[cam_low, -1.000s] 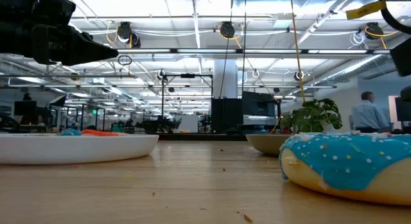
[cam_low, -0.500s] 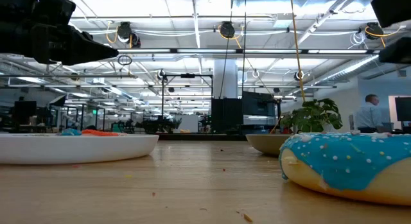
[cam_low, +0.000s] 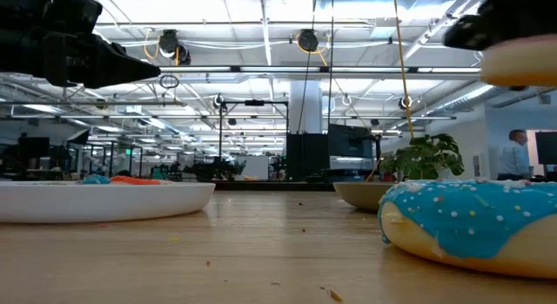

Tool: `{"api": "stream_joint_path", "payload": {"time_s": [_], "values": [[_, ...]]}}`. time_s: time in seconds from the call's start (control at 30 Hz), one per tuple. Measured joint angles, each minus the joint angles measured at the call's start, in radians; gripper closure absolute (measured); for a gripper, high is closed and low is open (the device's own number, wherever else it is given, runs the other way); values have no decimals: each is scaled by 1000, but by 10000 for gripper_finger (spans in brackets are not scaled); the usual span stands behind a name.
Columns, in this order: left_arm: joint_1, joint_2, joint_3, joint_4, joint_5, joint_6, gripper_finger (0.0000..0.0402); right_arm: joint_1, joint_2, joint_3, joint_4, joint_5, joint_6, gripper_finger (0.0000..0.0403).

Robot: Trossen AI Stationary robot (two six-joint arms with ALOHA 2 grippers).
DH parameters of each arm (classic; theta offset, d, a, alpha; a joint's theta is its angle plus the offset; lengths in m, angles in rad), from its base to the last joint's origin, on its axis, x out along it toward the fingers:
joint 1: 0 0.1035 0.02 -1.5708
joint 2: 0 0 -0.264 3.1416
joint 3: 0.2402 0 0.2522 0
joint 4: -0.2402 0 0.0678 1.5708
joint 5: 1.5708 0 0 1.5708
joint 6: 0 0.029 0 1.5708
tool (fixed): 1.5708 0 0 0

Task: Pick & Place donuts
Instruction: Put the large pink donut on the gray plate

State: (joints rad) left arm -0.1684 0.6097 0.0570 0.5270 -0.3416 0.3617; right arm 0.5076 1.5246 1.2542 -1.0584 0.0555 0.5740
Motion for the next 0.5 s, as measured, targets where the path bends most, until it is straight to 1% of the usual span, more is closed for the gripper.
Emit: {"api": "stream_joint_path", "payload": {"time_s": [0.23,0.4,0.5], "values": [[0,0,0,1,0,27,346,-200,0,14,6,1,-154,385],[0,0,0,1,0,36,346,-323,0,14,79,-4,-273,385],[0,0,0,1,0,36,346,-382,0,14,121,-9,-291,385]]}}
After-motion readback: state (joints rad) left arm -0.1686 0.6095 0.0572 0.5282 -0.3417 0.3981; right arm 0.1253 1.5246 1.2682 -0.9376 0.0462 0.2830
